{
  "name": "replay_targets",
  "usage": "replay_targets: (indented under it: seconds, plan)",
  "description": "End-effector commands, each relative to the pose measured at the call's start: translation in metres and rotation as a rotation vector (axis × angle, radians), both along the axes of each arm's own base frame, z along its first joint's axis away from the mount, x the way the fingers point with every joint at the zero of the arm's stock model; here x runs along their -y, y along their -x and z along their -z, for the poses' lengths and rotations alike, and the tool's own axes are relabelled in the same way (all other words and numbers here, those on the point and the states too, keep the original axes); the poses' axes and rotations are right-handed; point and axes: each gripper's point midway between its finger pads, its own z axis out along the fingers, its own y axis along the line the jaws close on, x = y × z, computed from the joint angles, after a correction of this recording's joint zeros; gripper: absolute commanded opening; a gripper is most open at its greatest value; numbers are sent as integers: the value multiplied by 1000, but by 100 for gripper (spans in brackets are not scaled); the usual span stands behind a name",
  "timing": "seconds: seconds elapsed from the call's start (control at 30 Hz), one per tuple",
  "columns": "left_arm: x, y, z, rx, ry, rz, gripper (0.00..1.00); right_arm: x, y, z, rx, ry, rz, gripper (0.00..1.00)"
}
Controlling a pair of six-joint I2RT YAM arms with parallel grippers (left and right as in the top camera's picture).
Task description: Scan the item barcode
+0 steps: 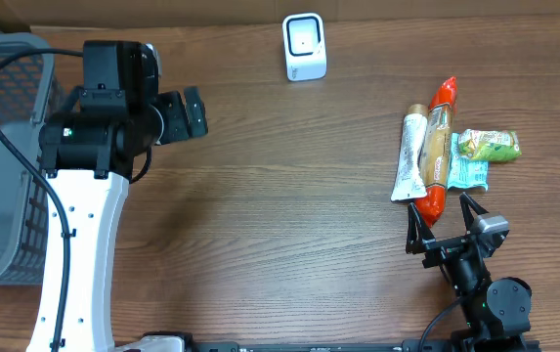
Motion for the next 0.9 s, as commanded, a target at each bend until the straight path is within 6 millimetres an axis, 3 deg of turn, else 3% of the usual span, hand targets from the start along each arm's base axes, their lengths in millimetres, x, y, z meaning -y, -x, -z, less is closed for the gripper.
replay_targets:
  seconds: [0.0,0.13,0.27,0.53,0.73,0.87]
  plan:
    - [-10,10,-7,2,-50,-35,100,3,-1,2,2,-3,18,100]
    - [-18,23,-18,99,-71,-49,99,3,-1,2,2,-3,18,100]
    - [-20,32,-14,235,-68,-36,100,3,-1,2,2,-3,18,100]
    - [-20,57,22,546,-114,141,100,3,-1,2,2,-3,18,100]
    - [-22,81,41,787,-259,177,100,3,-1,2,2,-3,18,100]
    - [-29,96,61,852,-308,133,100,3,-1,2,2,-3,18,100]
